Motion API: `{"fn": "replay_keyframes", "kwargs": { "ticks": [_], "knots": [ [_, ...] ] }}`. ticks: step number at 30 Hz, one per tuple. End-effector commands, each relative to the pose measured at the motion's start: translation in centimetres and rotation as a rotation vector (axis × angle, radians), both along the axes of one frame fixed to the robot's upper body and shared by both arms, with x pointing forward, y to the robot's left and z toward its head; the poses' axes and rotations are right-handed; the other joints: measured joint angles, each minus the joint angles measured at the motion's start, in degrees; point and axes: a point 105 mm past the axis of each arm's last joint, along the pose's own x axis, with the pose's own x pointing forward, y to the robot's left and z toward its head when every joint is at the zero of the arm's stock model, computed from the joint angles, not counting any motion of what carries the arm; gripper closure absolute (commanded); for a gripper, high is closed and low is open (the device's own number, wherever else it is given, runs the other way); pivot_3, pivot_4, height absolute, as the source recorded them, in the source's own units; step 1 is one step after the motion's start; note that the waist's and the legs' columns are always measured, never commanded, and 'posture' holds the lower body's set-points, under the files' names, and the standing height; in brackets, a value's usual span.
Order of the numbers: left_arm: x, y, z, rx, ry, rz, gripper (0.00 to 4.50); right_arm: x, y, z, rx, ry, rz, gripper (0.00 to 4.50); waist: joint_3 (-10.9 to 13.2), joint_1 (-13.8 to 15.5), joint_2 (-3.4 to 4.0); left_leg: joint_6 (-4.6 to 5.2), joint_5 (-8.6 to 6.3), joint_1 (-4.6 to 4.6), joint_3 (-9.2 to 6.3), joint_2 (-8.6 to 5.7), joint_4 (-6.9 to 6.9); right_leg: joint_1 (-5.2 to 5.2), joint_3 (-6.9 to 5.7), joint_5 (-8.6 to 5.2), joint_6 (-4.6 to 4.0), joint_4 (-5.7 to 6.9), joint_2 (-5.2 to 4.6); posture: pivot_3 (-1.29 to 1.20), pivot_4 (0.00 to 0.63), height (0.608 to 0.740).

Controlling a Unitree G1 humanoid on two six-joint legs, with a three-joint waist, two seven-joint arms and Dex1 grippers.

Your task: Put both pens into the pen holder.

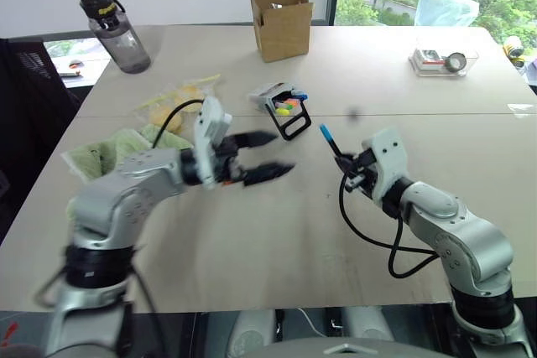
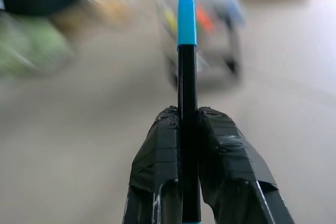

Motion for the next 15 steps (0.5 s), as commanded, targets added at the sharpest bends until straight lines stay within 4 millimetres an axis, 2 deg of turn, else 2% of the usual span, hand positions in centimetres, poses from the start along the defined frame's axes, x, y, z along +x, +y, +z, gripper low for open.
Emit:
{"fn": "replay_keyframes", "kwargs": {
  "ticks": [1, 7, 9, 15],
  "knots": [
    [1.0, -0.1, 1.7, -0.113, -0.011, 0.069, 0.00, -0.9, 0.0, 2.5, 0.090, -0.130, 0.060, 4.40, 0.0, -0.2, -0.01, -0.08, 0.05, 0.01, 0.01, -0.01, 0.00, 0.00, 0.02, 0.00, 0.00, -0.01, -0.02, 0.00, 0.150, 0.736],
    [1.3, -1.5, 3.1, -0.324, 0.058, 0.033, 0.00, -2.0, 0.8, 3.4, 0.146, -0.162, 0.159, 4.40, 0.0, -0.2, -0.01, -0.09, 0.05, 0.07, 0.01, -0.02, 0.00, 0.01, 0.02, 0.01, -0.02, 0.08, -0.07, 0.00, 0.150, 0.736],
    [1.0, -1.8, 3.4, -0.371, 0.079, 0.002, 0.53, -2.4, 0.9, 3.4, 0.150, -0.156, 0.187, 4.50, 0.0, -0.2, -0.01, -0.09, 0.05, 0.08, 0.01, -0.01, -0.01, 0.01, 0.03, 0.01, -0.02, 0.09, -0.05, 0.00, 0.150, 0.736],
    [-0.3, -2.4, 3.3, -0.385, 0.116, -0.087, 3.00, -2.8, 1.1, 3.2, 0.161, -0.121, 0.213, 4.50, 0.0, -0.2, -0.01, -0.12, 0.07, 0.06, 0.01, -0.02, -0.01, 0.01, 0.02, 0.01, -0.02, 0.07, -0.05, 0.00, 0.150, 0.736]
  ]
}}
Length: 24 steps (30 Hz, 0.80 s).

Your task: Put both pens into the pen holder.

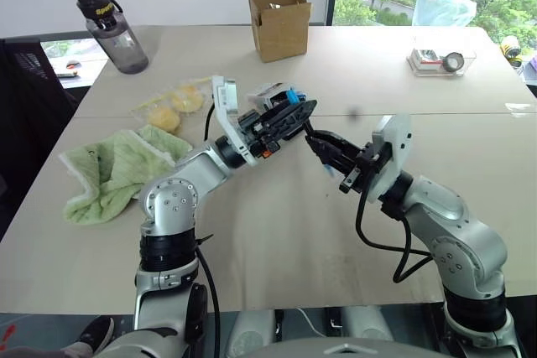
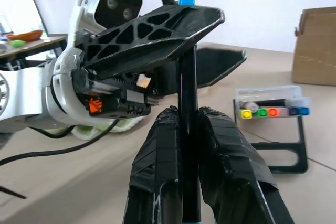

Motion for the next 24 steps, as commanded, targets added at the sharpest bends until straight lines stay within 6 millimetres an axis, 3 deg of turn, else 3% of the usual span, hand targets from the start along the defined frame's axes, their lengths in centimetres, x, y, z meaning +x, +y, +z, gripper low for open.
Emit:
{"fn": "replay_keyframes", "kwargs": {
  "ticks": [1, 3, 4, 8, 11, 14, 18, 24],
  "knots": [
    [-1.0, -0.3, 0.9, -0.015, -0.033, -0.049, 3.61, -1.0, 0.1, 1.0, 0.021, -0.032, 0.031, 4.50, 0.0, 0.0, 0.00, -0.01, 0.00, 0.00, 0.00, 0.00, 0.00, 0.00, 0.00, 0.00, 0.00, 0.00, 0.00, 0.00, 0.150, 0.736],
    [-1.0, -0.3, 0.8, -0.015, -0.029, -0.052, 4.46, -1.0, 0.1, 0.9, 0.023, -0.015, 0.040, 4.50, 0.0, 0.0, 0.00, -0.01, 0.01, 0.00, 0.00, 0.00, 0.00, 0.00, 0.00, 0.00, 0.00, 0.00, 0.00, 0.00, 0.150, 0.736],
    [-1.0, -0.3, 0.8, -0.016, -0.027, -0.054, 4.46, -1.1, 0.1, 0.9, 0.025, -0.006, 0.044, 4.50, 0.0, 0.0, 0.00, -0.01, 0.01, 0.01, 0.00, -0.01, 0.00, 0.01, 0.00, 0.00, 0.00, 0.00, 0.01, 0.00, 0.150, 0.736],
    [-0.1, -0.1, 1.4, 0.001, -0.067, 0.020, 4.50, -0.9, -0.4, 0.5, 0.014, 0.029, 0.027, 2.60, 0.0, 0.0, 0.00, 0.00, 0.00, 0.01, 0.00, -0.01, 0.00, 0.01, 0.00, 0.00, 0.00, 0.00, 0.03, 0.00, 0.150, 0.736],
    [0.7, 0.2, 3.0, 0.023, -0.154, 0.101, 4.50, -0.4, -2.8, -0.8, -0.055, 0.052, -0.059, 1.21, 0.0, 0.5, -0.02, 0.00, 0.00, -0.03, -0.02, -0.02, 0.00, 0.01, -0.03, 0.00, 0.00, -0.03, 0.00, 0.00, 0.150, 0.736],
    [0.9, -0.4, 4.1, 0.219, -0.408, 0.198, 4.50, 0.2, -7.0, -1.9, -0.157, 0.066, -0.135, 1.21, 0.0, 0.9, -0.01, 0.01, 0.00, -0.04, -0.04, -0.15, 0.00, 0.03, -0.04, -0.01, 0.00, -0.10, -0.03, 0.00, 0.150, 0.736],
    [1.9, -1.0, 5.1, 0.501, -0.831, 0.384, 4.50, 0.9, -11.9, -2.0, -0.247, 0.080, -0.245, 1.21, 0.0, 1.3, -0.01, 0.07, -0.04, 0.01, 0.19, -0.21, -0.03, 0.04, 0.06, -0.01, -0.01, -0.19, -0.02, 0.00, 0.150, 0.736],
    [2.5, -2.7, 4.4, 0.741, -1.288, 0.459, 4.50, 0.1, -14.3, -0.9, -0.262, 0.078, -0.269, 1.21, 0.0, 1.4, 0.00, 0.23, -0.13, 0.06, 0.17, -0.09, -0.16, 0.03, 0.16, -0.01, -0.01, -0.19, 0.08, 0.00, 0.150, 0.736]
  ]
}}
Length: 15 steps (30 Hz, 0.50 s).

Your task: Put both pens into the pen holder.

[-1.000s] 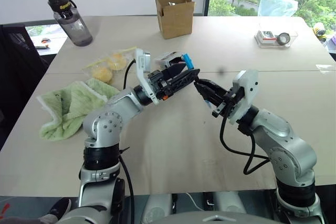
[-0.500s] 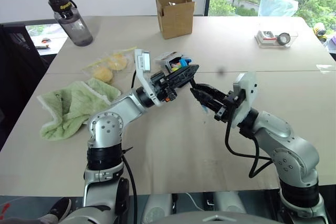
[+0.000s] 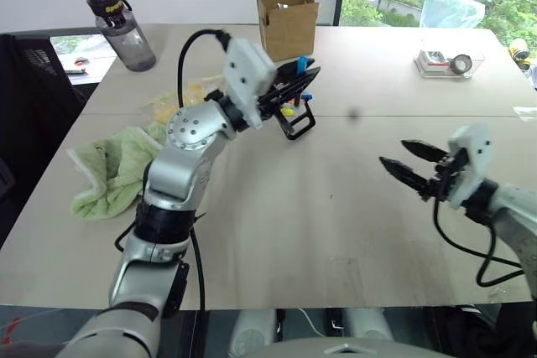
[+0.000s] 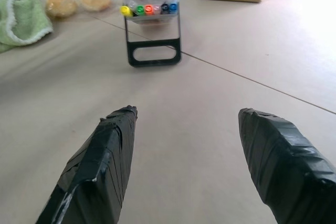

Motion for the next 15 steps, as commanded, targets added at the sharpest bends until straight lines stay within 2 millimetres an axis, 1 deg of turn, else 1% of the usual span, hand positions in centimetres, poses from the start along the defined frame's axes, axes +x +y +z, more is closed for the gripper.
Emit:
{"fn": "replay_keyframes", "kwargs": {
  "ticks": [1, 3, 6, 10, 15],
  "knots": [
    [-0.6, -1.7, 0.0, 0.158, -0.300, 0.001, 4.50, -0.8, -0.9, 1.8, 0.009, -0.051, 0.014, 1.21, 0.0, 0.0, 0.00, 0.02, -0.01, -0.02, 0.01, 0.04, 0.00, -0.01, 0.00, 0.00, 0.00, -0.01, -0.01, 0.00, 0.150, 0.736],
    [-0.8, -2.3, -0.2, 0.192, -0.378, -0.007, 4.50, -0.8, -1.1, 2.0, 0.018, -0.058, 0.005, 1.21, 0.0, 0.0, 0.00, 0.03, -0.02, -0.04, 0.02, 0.05, 0.01, -0.01, 0.00, 0.00, 0.01, -0.02, -0.03, 0.00, 0.150, 0.736],
    [-1.0, -2.9, -0.6, 0.218, -0.434, -0.016, 4.50, -0.9, -0.9, 2.1, 0.024, -0.061, 0.006, 1.21, 0.0, 0.0, -0.01, 0.04, -0.02, -0.06, 0.04, 0.06, 0.03, -0.01, -0.01, 0.01, 0.02, -0.03, -0.06, 0.00, 0.150, 0.736],
    [-0.6, -3.1, -2.3, 0.280, -0.434, -0.009, 4.50, -0.9, -0.6, 2.2, 0.036, -0.075, 0.003, 1.21, 0.0, 0.0, -0.01, 0.04, -0.02, -0.05, 0.05, 0.06, 0.04, 0.00, -0.02, 0.01, 0.02, -0.02, -0.06, 0.00, 0.150, 0.736],
    [0.4, -2.4, -3.1, 0.270, -0.391, 0.018, 4.50, -0.8, -0.9, 2.4, 0.026, -0.081, -0.008, 1.21, 0.0, 0.0, -0.01, 0.04, -0.02, -0.02, 0.04, 0.08, 0.04, -0.01, -0.05, 0.01, 0.03, 0.04, -0.05, 0.00, 0.150, 0.736]
  ]
}}
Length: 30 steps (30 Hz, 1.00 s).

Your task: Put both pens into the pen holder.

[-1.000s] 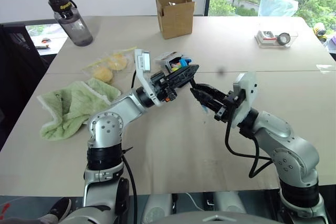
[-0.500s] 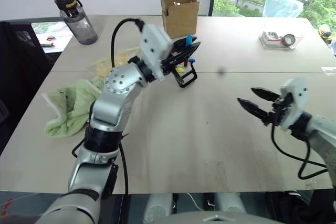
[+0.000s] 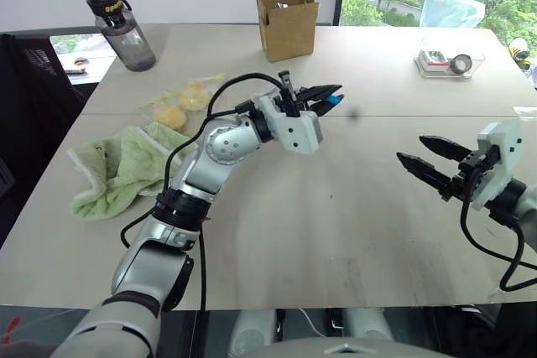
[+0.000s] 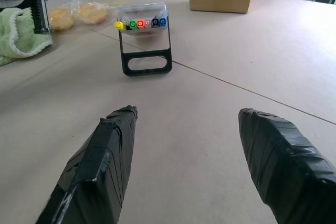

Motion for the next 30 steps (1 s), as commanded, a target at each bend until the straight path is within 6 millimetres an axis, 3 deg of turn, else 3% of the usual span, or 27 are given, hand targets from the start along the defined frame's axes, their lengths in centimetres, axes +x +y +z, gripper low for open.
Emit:
{"fn": "replay_keyframes", "kwargs": {
  "ticks": [1, 15, 24, 25, 30],
  "knots": [
    [0.2, 0.3, 0.5, -0.026, -0.023, 0.002, 4.50, -0.3, -0.1, 1.4, -0.015, -0.065, 0.000, 1.21, 0.0, 0.0, 0.00, 0.00, 0.00, -0.01, -0.01, 0.00, 0.00, 0.00, -0.01, 0.00, 0.00, 0.00, 0.00, 0.00, 0.150, 0.736],
    [3.0, 1.2, -2.0, 0.000, 0.010, 0.061, 4.50, -0.6, 0.3, 1.4, -0.030, -0.072, 0.012, 1.21, 0.0, 0.0, 0.00, 0.00, 0.00, -0.01, 0.00, -0.01, 0.03, 0.00, -0.05, 0.00, 0.00, 0.01, 0.00, 0.00, 0.150, 0.736],
    [4.7, 1.9, -1.4, -0.022, -0.020, 0.131, 0.28, -0.8, 0.0, 1.1, -0.037, -0.074, -0.003, 1.18, 0.0, 0.0, 0.00, 0.00, 0.00, -0.02, -0.01, -0.02, 0.04, 0.00, -0.09, 0.00, 0.01, 0.02, 0.00, 0.00, 0.150, 0.736],
    [4.9, 2.1, -1.2, -0.032, -0.025, 0.144, 0.09, -0.8, 0.1, 1.1, -0.037, -0.075, -0.004, 1.18, 0.0, 0.0, 0.00, 0.00, 0.00, -0.02, -0.01, -0.01, 0.04, 0.00, -0.10, 0.00, 0.01, 0.02, 0.00, 0.00, 0.150, 0.736],
    [4.7, 2.0, -0.6, -0.084, -0.009, 0.122, 0.09, -0.8, 0.3, 1.2, -0.020, -0.083, 0.007, 1.18, 0.0, 0.0, 0.00, -0.01, 0.01, -0.02, -0.02, 0.00, 0.04, 0.00, -0.10, 0.00, 0.01, 0.04, -0.01, 0.00, 0.150, 0.736]
  ]
}}
